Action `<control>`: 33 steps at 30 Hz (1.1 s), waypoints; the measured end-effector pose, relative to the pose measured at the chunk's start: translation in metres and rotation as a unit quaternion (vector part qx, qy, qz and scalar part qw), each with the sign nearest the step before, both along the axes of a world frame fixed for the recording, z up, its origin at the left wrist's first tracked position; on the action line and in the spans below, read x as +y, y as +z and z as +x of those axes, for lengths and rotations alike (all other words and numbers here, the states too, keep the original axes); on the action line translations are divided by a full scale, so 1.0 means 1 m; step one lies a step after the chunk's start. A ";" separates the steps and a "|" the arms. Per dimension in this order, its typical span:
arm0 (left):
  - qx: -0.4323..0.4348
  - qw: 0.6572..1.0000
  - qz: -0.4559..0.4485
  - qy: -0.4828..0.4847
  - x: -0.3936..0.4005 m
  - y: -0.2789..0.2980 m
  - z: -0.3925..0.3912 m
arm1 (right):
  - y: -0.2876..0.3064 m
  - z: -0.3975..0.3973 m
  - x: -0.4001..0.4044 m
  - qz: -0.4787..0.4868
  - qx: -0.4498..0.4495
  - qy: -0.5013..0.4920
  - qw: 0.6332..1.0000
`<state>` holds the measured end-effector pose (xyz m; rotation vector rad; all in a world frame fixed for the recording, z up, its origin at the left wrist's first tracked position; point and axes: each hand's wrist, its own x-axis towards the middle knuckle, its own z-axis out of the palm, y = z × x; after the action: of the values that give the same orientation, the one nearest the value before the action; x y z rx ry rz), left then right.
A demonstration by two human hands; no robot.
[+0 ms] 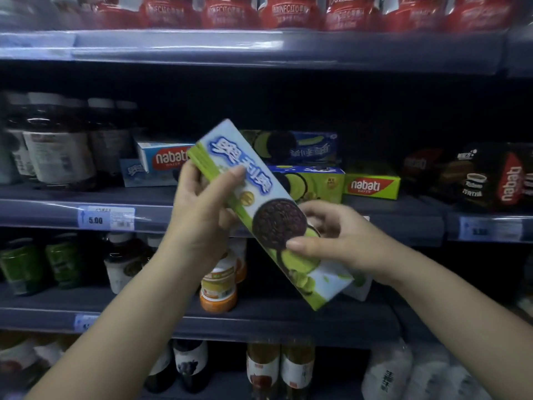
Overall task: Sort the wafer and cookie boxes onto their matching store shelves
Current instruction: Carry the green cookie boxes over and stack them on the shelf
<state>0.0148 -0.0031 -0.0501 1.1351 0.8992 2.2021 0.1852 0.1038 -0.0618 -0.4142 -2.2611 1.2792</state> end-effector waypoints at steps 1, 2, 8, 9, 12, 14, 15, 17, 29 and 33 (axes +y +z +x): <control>-0.016 1.000 0.014 0.012 -0.001 0.002 -0.005 | -0.002 0.003 0.001 0.004 -0.007 -0.001 1.000; -0.024 0.999 0.025 0.026 -0.002 0.003 -0.010 | -0.001 0.007 0.004 0.013 0.000 -0.014 1.000; 0.065 0.989 -0.026 0.128 -0.012 -0.006 -0.032 | 0.017 0.020 0.024 0.060 0.154 -0.094 0.982; 0.093 0.984 -0.047 0.146 -0.013 -0.008 -0.032 | 0.016 0.020 0.025 0.075 0.171 -0.092 0.978; 0.147 0.968 -0.079 0.189 -0.014 -0.013 -0.030 | 0.012 0.018 0.023 0.117 0.216 -0.085 0.966; 0.181 0.955 -0.079 0.220 -0.015 -0.014 -0.030 | 0.010 0.016 0.021 0.145 0.262 -0.099 0.949; 0.199 0.949 -0.071 0.234 -0.015 -0.015 -0.030 | 0.010 0.014 0.021 0.164 0.286 -0.111 0.938; 0.250 0.932 -0.060 0.256 -0.015 -0.018 -0.032 | 0.008 0.010 0.023 0.202 0.314 -0.141 0.917; 0.366 0.892 -0.034 0.262 -0.005 -0.001 -0.042 | 0.022 0.009 0.039 0.382 0.196 -0.141 0.892; 0.380 0.880 -0.016 0.284 0.014 0.022 -0.047 | 0.046 0.002 0.054 0.357 0.223 -0.180 0.889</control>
<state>-0.0326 0.0104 -0.0283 1.9752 1.7737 2.1231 0.1868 0.1582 -0.0155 -0.2141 -1.9497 0.2603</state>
